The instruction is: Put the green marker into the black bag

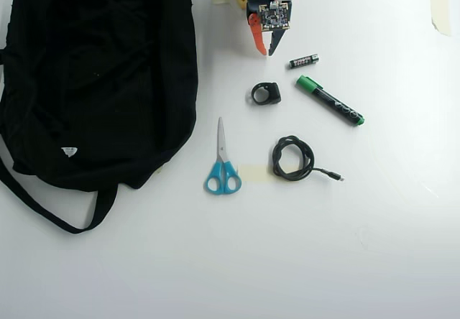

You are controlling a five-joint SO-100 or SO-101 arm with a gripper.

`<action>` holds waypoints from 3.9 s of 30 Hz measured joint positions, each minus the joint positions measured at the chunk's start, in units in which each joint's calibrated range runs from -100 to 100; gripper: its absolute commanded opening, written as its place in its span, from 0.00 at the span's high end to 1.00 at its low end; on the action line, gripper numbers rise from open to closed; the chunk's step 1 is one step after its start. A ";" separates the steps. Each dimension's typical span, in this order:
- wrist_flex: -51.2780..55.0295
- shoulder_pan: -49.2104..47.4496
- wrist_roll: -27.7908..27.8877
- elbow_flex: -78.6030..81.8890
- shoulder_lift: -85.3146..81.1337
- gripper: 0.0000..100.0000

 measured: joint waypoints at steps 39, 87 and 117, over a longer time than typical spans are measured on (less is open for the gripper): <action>-0.09 -0.07 -0.10 0.00 0.00 0.98; -35.98 -11.54 -0.10 -60.69 54.46 0.98; 4.38 -21.01 9.43 -90.02 71.81 0.98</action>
